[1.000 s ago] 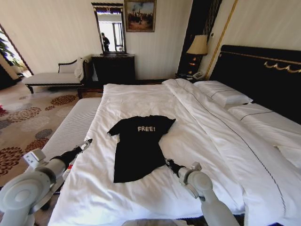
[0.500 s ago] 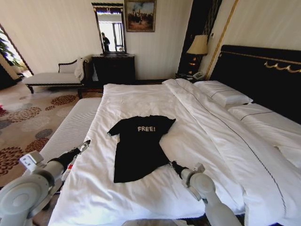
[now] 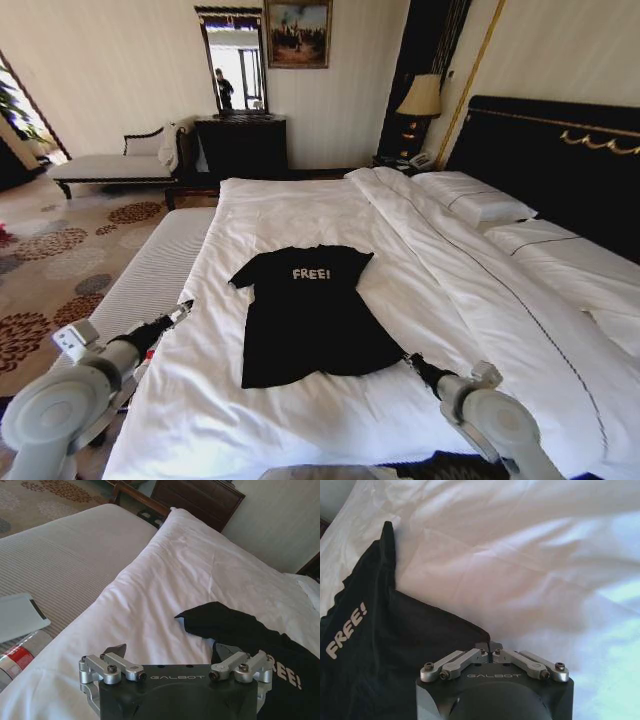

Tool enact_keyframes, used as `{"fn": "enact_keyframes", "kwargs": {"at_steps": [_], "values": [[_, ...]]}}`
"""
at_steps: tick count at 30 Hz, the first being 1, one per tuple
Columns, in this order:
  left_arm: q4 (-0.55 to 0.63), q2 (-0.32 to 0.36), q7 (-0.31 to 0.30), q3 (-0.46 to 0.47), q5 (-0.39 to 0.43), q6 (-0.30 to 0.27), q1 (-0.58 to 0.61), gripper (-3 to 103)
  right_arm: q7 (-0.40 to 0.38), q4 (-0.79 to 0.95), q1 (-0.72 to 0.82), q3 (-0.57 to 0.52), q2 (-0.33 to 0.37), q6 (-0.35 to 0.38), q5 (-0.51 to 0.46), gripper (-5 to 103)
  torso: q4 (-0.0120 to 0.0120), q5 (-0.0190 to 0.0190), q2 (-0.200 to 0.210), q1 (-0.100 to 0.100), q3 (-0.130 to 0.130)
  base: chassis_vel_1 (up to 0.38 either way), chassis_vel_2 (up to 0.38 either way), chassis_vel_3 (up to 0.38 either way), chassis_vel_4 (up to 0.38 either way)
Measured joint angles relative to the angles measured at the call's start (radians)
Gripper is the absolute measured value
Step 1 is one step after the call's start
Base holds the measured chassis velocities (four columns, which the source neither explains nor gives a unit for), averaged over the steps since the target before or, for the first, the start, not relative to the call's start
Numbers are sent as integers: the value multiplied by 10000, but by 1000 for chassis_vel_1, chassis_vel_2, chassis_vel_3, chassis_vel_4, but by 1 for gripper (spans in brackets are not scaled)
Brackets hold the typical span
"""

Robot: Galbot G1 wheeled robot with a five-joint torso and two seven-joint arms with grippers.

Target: Fold the clothes on the bed.

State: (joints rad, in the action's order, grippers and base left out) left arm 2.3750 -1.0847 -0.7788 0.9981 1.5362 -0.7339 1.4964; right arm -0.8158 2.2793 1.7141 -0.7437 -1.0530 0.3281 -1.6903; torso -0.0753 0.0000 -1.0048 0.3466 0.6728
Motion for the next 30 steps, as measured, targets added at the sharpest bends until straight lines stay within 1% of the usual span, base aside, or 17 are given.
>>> {"fn": "enact_keyframes", "kwargs": {"at_steps": [7, 11, 12, 13, 17, 18, 20, 21, 22, 23, 24, 25, 27, 29, 30], "values": [[-131, 353, -28, -121, 271, -6, 39, 100, -120, 105, 796, -485, 353, -7, 541, 0, 3, 0, 0, 0, 0, 0, 0, 0, 0], [-364, 1016, -28, -414, 283, -8, 44, 100, -142, 157, 1276, -814, 575, -47, 901, 0, 0, -2, 0, 0, 0, 0, 0, 0, 0], [-364, 1016, -28, -414, 283, -8, 44, 100, -142, 157, 1276, -814, 575, -47, 901, 0, 0, -2, 0, 0, 0, 0, 0, 0, 0], [-467, 1343, -40, -516, 339, -9, 57, 100, -163, 185, 1364, -902, 587, -57, 953, 0, 0, 0, 0, 0, 0, 0, 0, 0, 0], [-610, 1956, -264, -860, 593, -12, 346, 100, -284, 267, 1425, -813, 366, -59, 1179, 0, 1, 1, 0, 0, 0, 0, 0, 0, 0], [-610, 1956, -264, -860, 593, -12, 346, 100, -284, 267, 1425, -813, 366, -59, 1179, 0, 1, 1, 0, 0, 0, 0, 0, 0, 0], [-668, 2160, -494, -1177, 792, -14, 468, 100, -397, 270, 1467, -734, 258, -54, 1447, -2, 0, -1, 0, 0, 0, 0, 0, 0, 0], [-672, 2192, -616, -1296, 1007, -14, 481, 100, -431, 263, 1458, -725, 245, -54, 1527, 3, 0, -1, 0, 0, 0, 0, 0, 0, 0], [-671, 2203, -762, -1400, 1297, -14, 483, 100, -470, 249, 1429, -730, 244, -54, 1580, 3, -3, -3, 0, 0, 0, 0, 0, 0, 0], [-671, 2203, -762, -1400, 1297, -14, 483, 100, -470, 249, 1429, -730, 244, -54, 1580, 3, -3, -3, 0, 0, 0, 0, 0, 0, 0], [-610, 2198, -1025, -1561, 1897, -15, 484, 100, -510, 250, 1323, -778, 262, -58, 1573, 8, -5, -2, 0, 0, 0, 0, 0, 0, 0], [-510, 2180, -1189, -1694, 2329, -14, 512, 100, -532, 289, 1228, -891, 314, -61, 1483, 14, -4, 0, 0, 0, 0, 0, 0, 0, 0], [-397, 2138, -1300, -1859, 2583, -15, 585, 100, -542, 391, 1114, -1109, 425, -61, 1251, 25, 0, 0, 0, 1, 1, 0, 0, 0, 0], [-339, 2110, -1327, -1966, 2681, -15, 640, 100, -543, 476, 1036, -1288, 527, -61, 1066, 25, 1, 0, 1, 0, 1, 0, 0, 0, 0], [-273, 2082, -1341, -2064, 2807, -14, 704, 100, -545, 558, 962, -1491, 651, -60, 889, 36, 1, 0, 0, 1, 1, 0, 0, 0, 0]]}}
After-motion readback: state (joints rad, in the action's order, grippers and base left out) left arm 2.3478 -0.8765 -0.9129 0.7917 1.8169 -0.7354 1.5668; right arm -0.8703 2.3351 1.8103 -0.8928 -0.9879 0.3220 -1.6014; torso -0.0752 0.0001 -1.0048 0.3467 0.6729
